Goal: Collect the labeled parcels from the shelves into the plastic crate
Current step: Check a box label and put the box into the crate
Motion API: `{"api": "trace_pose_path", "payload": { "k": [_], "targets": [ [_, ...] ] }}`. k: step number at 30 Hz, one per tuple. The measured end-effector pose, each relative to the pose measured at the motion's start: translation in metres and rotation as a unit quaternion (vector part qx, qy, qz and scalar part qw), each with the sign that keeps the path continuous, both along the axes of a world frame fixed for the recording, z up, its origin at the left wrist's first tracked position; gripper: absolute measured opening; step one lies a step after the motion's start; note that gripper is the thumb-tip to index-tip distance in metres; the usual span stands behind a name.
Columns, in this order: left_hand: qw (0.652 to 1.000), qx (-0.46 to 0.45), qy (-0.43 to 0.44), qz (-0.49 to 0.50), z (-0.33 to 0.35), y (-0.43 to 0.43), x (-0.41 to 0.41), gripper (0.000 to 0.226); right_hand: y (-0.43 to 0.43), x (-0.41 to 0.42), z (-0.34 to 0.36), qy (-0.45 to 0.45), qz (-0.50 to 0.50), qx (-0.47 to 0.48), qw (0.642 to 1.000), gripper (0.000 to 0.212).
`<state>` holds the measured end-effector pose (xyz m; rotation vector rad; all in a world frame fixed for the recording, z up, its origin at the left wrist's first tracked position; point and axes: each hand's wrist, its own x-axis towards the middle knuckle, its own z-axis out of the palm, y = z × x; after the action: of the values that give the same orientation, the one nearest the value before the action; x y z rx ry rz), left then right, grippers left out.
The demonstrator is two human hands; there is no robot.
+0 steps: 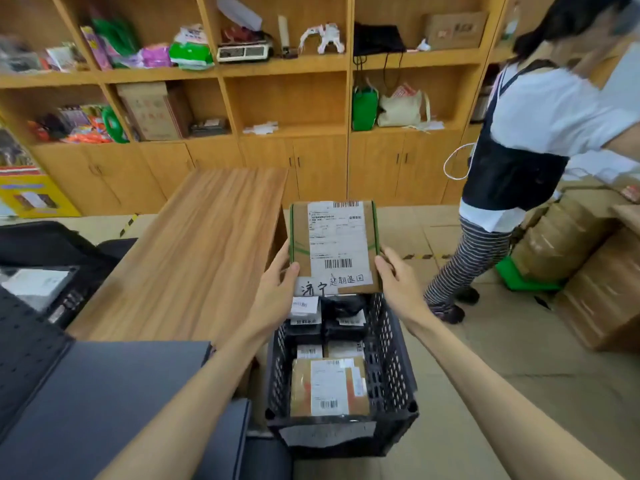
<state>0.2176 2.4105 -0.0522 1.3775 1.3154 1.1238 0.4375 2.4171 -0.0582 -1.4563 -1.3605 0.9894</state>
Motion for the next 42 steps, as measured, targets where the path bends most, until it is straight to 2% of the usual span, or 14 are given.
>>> {"api": "trace_pose_path", "payload": {
  "k": [5,9,12,16,22,26,29,32,34,38,40,42],
  "targets": [
    [0.994,-0.098,0.030,0.027,-0.083,0.020,-0.002,0.049,0.028,0.001,-0.096,-0.012,0.026,-0.113,0.993,0.046],
    [0.981,-0.184,0.043,0.035,-0.149,0.020,-0.011,0.049,0.022,-0.011,-0.152,0.008,0.038,-0.209,0.977,0.036],
    [0.965,-0.254,0.057,0.043,-0.196,0.013,-0.019,0.049,0.014,-0.020,-0.189,0.014,0.036,-0.261,0.965,0.034],
    [0.940,-0.332,0.067,0.044,-0.245,0.004,-0.027,0.049,0.005,-0.031,-0.235,-0.021,0.039,-0.317,0.947,0.035],
    [0.905,-0.412,0.092,0.051,-0.281,-0.002,-0.028,0.046,0.000,-0.045,-0.278,-0.069,0.066,-0.388,0.917,0.044],
    [0.881,-0.461,0.106,0.027,-0.295,0.002,-0.027,0.033,-0.004,-0.050,-0.294,-0.073,0.080,-0.417,0.903,0.046],
    [0.879,-0.463,0.110,0.024,-0.299,0.005,-0.029,0.036,0.001,-0.053,-0.287,-0.079,0.089,-0.425,0.897,0.045],
    [0.886,-0.433,0.165,0.002,-0.285,0.016,-0.029,0.047,0.016,-0.053,-0.268,-0.115,0.103,-0.403,0.902,0.042],
    [0.902,-0.372,0.218,-0.008,-0.258,0.030,-0.028,0.047,0.034,-0.052,-0.246,-0.145,0.119,-0.362,0.913,0.039],
    [0.922,-0.243,0.300,-0.024,-0.174,0.064,-0.028,0.052,0.088,-0.055,-0.174,-0.253,0.193,-0.213,0.924,0.030],
    [0.913,-0.181,0.365,-0.011,-0.120,0.079,-0.031,0.045,0.116,-0.063,-0.125,-0.301,0.236,-0.124,0.916,0.031],
    [0.888,-0.134,0.439,0.017,-0.068,0.087,-0.037,0.039,0.139,-0.074,-0.076,-0.344,0.278,-0.044,0.896,0.034]
  ]
}}
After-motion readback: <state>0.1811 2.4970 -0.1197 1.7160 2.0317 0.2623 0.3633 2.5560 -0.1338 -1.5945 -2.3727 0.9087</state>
